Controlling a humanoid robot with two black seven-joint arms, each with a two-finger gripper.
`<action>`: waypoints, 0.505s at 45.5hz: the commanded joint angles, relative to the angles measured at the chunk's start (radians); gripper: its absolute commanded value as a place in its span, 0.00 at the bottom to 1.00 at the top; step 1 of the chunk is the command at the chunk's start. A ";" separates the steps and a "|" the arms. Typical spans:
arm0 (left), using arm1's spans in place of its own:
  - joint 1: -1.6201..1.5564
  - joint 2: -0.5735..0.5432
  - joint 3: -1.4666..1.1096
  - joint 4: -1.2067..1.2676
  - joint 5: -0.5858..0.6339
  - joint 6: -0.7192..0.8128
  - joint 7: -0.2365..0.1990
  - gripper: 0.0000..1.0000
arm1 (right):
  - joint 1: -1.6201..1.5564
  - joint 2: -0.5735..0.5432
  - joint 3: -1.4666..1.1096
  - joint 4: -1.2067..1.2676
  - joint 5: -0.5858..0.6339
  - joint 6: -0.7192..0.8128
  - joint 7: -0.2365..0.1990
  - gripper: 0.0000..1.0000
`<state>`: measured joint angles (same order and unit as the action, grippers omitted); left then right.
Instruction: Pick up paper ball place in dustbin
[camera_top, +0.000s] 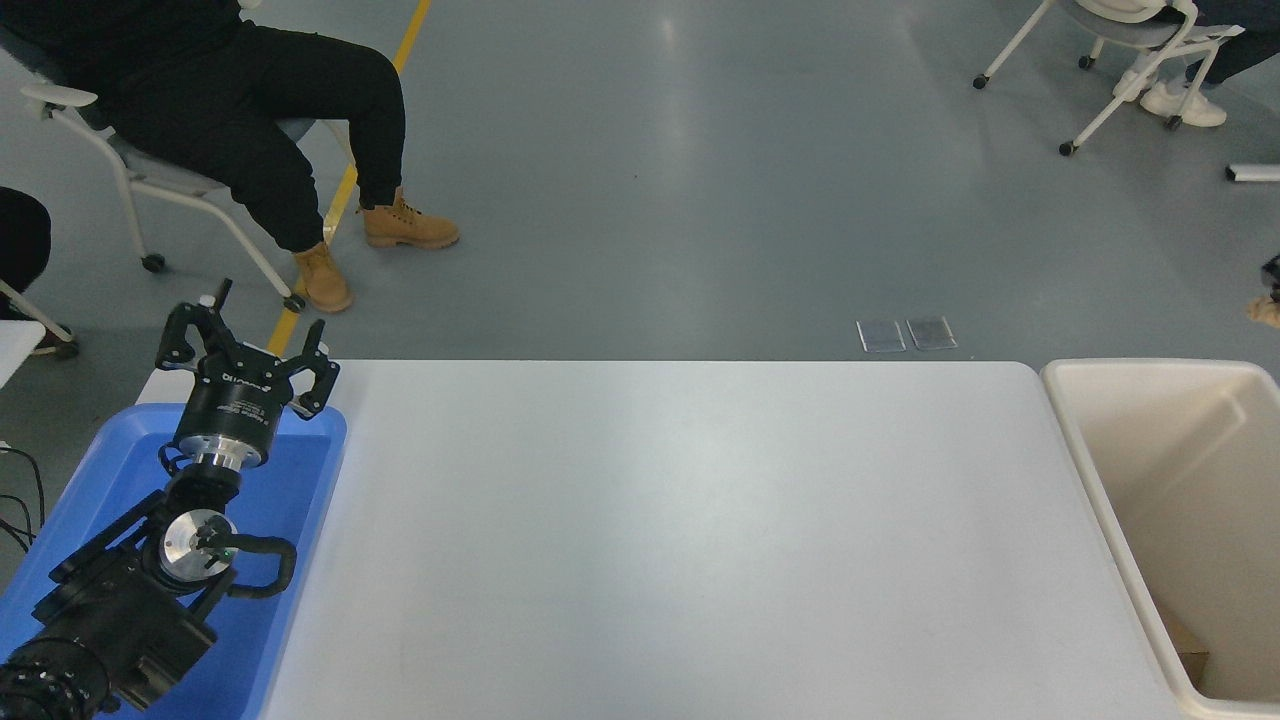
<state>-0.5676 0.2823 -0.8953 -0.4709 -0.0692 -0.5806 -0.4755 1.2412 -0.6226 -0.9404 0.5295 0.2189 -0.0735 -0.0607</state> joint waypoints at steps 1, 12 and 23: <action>0.000 0.000 0.000 0.000 0.000 0.001 0.000 0.99 | -0.227 0.073 0.179 -0.172 0.051 -0.117 0.001 0.00; 0.000 0.000 0.000 0.000 0.000 0.001 0.000 0.99 | -0.367 0.124 0.307 -0.302 0.051 -0.124 0.002 0.00; 0.000 0.000 0.000 0.000 0.000 0.001 0.000 0.99 | -0.439 0.152 0.368 -0.325 0.053 -0.129 0.006 0.00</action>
<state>-0.5676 0.2822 -0.8955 -0.4709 -0.0689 -0.5800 -0.4755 0.8993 -0.5062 -0.6564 0.2577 0.2663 -0.1865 -0.0572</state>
